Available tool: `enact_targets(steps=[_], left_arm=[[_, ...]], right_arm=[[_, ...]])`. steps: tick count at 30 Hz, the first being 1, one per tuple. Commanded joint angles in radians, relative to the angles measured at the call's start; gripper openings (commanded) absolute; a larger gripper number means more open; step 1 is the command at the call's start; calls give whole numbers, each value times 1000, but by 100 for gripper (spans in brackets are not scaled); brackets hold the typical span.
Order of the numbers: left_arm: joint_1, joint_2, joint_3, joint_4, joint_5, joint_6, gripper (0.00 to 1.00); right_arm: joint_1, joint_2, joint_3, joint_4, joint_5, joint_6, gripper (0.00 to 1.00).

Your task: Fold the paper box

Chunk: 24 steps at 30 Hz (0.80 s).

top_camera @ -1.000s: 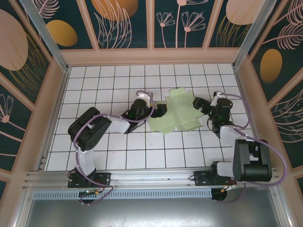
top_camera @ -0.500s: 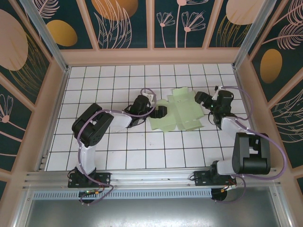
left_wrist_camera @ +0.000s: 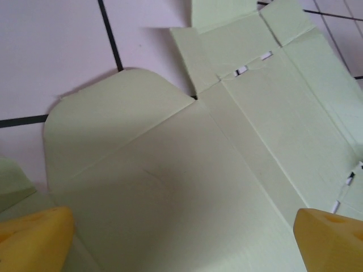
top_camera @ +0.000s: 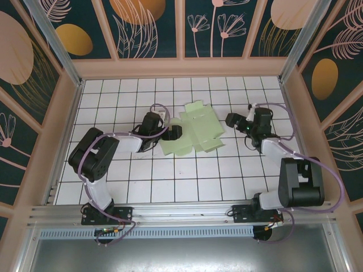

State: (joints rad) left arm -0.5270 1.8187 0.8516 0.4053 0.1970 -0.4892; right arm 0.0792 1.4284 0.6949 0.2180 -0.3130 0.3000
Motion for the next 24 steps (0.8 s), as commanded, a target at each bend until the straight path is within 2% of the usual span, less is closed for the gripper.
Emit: enact_targets(steps=[1, 4, 11, 18, 24], left_arm=[[-6, -69, 10, 22, 31, 9, 99], [-12, -61, 33, 35, 89, -28, 99], [-42, -8, -6, 79, 136, -75, 90], [-41, 8, -54, 116, 113, -85, 84], [-42, 16, -67, 129, 113, -82, 85]], right_arm=[[44, 84, 93, -54, -73, -97, 93], [65, 171, 160, -100, -89, -126, 91], [73, 335, 300, -172, -139, -168, 64], [83, 464, 430, -284, -136, -227, 50], [92, 513, 472, -317, -135, -259, 46]])
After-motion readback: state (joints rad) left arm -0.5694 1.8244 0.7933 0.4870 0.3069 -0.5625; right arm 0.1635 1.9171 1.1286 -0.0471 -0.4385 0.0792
